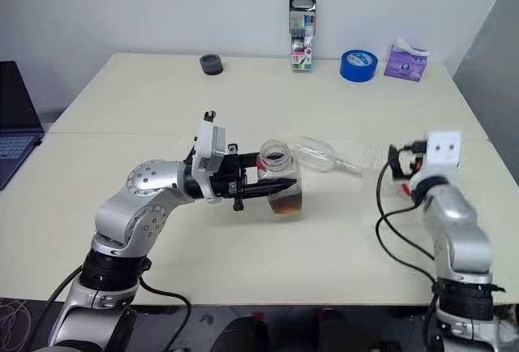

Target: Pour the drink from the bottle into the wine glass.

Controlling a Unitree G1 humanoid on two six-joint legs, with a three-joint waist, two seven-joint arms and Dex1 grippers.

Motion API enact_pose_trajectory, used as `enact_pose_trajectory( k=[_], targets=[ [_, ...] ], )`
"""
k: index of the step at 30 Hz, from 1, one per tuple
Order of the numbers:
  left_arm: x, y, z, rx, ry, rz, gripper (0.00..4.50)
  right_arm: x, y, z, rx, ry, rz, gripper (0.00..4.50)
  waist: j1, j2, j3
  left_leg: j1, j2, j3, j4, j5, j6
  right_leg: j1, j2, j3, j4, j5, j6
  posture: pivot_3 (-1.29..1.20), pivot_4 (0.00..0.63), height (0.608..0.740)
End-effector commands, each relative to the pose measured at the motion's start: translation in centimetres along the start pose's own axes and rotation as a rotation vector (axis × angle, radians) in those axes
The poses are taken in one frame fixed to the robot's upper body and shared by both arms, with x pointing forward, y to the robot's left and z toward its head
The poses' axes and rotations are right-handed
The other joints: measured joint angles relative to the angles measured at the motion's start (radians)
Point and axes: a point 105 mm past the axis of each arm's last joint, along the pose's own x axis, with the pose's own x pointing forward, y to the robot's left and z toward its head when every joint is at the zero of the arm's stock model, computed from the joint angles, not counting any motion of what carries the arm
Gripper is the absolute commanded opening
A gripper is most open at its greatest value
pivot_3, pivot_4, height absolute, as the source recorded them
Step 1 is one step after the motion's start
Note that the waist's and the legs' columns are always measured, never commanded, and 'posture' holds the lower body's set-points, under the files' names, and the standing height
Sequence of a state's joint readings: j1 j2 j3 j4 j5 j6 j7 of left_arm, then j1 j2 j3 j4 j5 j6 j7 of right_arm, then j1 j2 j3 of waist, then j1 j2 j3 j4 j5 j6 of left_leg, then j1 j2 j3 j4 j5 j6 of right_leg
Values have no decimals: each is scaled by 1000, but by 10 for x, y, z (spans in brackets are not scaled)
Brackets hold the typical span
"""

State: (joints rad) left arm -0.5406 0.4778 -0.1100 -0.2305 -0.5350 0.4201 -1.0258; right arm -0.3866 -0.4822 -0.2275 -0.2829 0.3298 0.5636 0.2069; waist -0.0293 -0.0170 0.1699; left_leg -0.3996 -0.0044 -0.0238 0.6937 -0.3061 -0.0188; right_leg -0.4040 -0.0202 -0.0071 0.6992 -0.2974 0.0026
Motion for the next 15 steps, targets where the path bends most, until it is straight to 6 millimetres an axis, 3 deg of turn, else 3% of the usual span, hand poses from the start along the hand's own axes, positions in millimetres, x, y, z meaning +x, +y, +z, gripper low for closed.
enact_pose_trajectory(
  k=[1,4,7,9,15],
  targets=[
    [-7,8,18,62,-41,64,1877,-7,49,32,8,-73,356,4477,1,0,0,0,0,0,0,0,0,0,0,0,0,0,0,0,150,740],
    [-11,13,20,60,-42,113,1877,-32,78,44,65,-26,684,4477,3,0,0,-1,0,-1,0,0,0,0,-1,-1,-1,0,0,0,150,740],
    [-22,19,20,61,-29,200,1877,-58,83,45,27,73,903,4477,6,0,1,-2,-1,-1,1,0,1,1,-2,-1,-2,0,0,0,150,740],
    [-34,26,15,76,11,276,1877,-64,84,47,13,99,958,4477,7,-1,1,-1,-1,-1,0,-1,2,1,-2,-1,-3,0,0,0,150,740],
    [-88,76,13,133,94,716,1877,-60,110,72,47,16,1049,4477,-1,-1,1,1,0,-2,1,-1,2,1,-1,-1,0,0,0,0,150,740]
  ],
)
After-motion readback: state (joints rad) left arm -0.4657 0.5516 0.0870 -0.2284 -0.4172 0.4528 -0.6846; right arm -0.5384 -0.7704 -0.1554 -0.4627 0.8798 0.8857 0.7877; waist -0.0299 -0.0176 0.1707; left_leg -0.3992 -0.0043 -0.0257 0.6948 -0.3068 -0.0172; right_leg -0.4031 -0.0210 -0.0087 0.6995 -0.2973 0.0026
